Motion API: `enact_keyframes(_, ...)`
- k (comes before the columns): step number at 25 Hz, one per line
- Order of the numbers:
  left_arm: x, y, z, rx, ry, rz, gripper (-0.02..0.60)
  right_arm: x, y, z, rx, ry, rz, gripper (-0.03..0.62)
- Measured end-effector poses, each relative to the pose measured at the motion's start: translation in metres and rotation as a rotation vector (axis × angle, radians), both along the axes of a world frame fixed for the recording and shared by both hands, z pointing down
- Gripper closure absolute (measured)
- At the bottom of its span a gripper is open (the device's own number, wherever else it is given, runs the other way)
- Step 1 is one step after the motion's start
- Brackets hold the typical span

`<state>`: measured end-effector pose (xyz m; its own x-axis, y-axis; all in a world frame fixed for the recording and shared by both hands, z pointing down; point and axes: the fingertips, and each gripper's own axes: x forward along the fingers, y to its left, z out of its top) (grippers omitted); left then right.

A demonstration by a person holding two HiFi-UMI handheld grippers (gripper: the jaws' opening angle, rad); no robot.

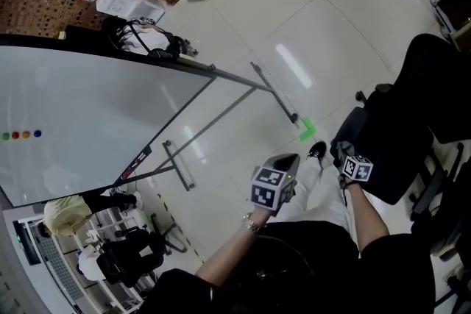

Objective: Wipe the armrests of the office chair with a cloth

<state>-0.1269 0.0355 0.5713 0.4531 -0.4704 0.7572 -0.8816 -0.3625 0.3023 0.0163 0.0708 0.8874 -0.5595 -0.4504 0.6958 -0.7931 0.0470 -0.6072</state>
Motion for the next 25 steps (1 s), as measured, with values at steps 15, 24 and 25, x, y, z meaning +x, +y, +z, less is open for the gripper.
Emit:
enact_keyframes(15,0.052,-0.077,-0.066,0.180,0.126,0.094,0.586,0.011,-0.046,-0.149,0.046,-0.087,-0.009,0.574)
enact_keyframes(24,0.223,-0.103,-0.149,0.313,0.286,0.440,0.586,0.129,-0.093,-0.352,0.249,0.223,0.281,0.574)
enact_keyframes(25,0.238,-0.097,-0.146,0.313,0.277,0.471,0.586,0.136,-0.089,-0.356,0.231,0.277,0.300,0.574)
